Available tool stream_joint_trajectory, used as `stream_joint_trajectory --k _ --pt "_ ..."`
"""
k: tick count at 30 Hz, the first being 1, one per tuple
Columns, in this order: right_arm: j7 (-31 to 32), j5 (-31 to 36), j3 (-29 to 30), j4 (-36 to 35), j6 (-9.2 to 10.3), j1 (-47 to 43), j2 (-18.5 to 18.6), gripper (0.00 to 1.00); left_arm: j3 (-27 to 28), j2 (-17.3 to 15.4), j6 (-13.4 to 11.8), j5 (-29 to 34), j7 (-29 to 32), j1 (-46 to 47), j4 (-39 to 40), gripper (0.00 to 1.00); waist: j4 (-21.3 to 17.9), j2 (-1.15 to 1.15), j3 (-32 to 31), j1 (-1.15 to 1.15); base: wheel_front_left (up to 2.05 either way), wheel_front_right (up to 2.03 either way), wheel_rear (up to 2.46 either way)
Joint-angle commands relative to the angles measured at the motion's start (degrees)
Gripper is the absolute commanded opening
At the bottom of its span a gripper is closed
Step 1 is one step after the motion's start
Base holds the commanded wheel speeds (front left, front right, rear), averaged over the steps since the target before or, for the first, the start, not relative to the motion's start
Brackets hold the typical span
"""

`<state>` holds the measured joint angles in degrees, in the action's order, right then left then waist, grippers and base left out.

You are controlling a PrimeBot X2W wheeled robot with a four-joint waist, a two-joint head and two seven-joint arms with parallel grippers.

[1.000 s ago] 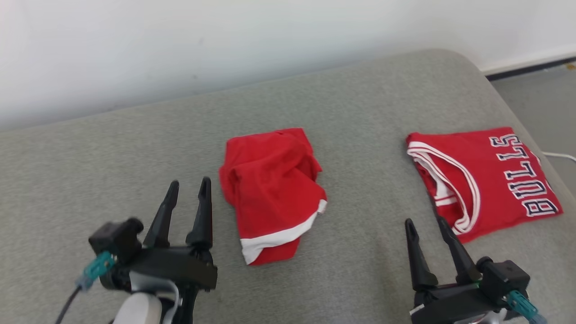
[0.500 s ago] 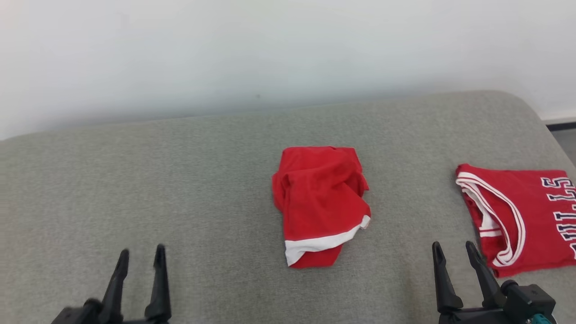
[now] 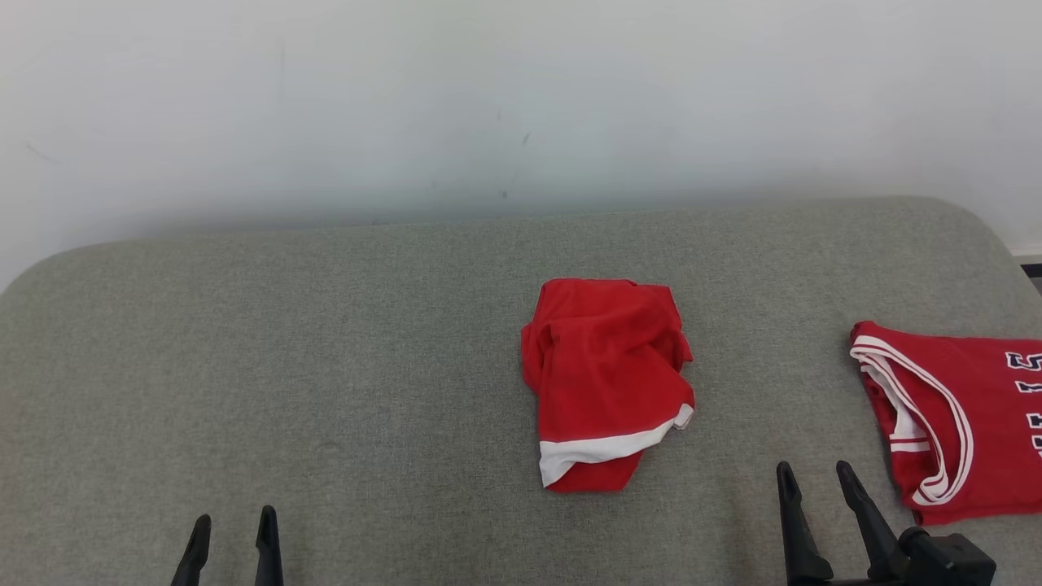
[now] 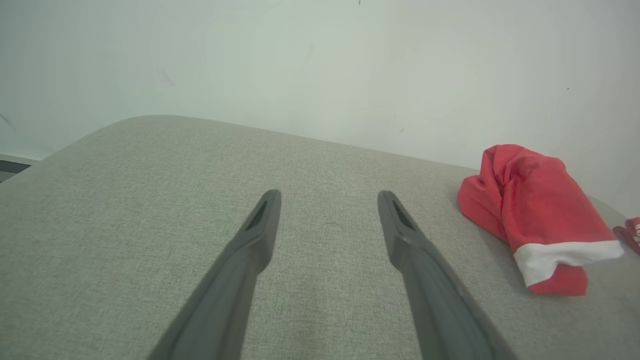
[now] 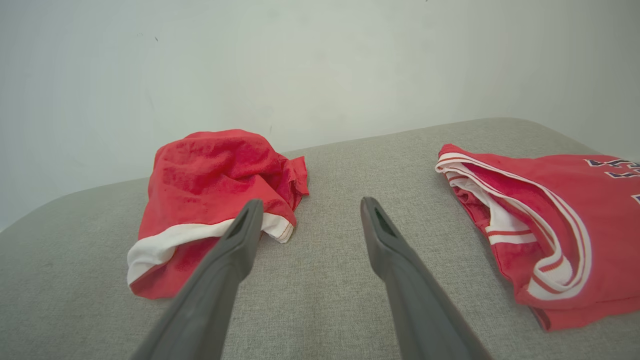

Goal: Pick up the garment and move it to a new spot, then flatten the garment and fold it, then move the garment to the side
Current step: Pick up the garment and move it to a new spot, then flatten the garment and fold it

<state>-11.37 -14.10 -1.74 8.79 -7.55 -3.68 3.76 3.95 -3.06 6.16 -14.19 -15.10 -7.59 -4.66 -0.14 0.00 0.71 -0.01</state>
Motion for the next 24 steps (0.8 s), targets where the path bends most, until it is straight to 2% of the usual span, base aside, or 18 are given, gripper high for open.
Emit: stream_joint_trajectory --k 1,24 --pt "-0.26 -0.08 -0.06 0.17 0.13 -0.49 -0.12 1.00 0.22 0.05 0.33 0.07 -0.02 -0.61 -0.14 1.00 -0.06 0.00 -0.06 0.01 0.00 0.00 0.00" --pt "-0.31 -0.43 -1.05 -0.02 0.13 0.71 -0.38 1.00 -0.57 0.19 0.44 -1.09 -0.03 0.56 -1.73 1.00 -1.57 0.00 0.71 0.01 0.00 0.00 0.00"
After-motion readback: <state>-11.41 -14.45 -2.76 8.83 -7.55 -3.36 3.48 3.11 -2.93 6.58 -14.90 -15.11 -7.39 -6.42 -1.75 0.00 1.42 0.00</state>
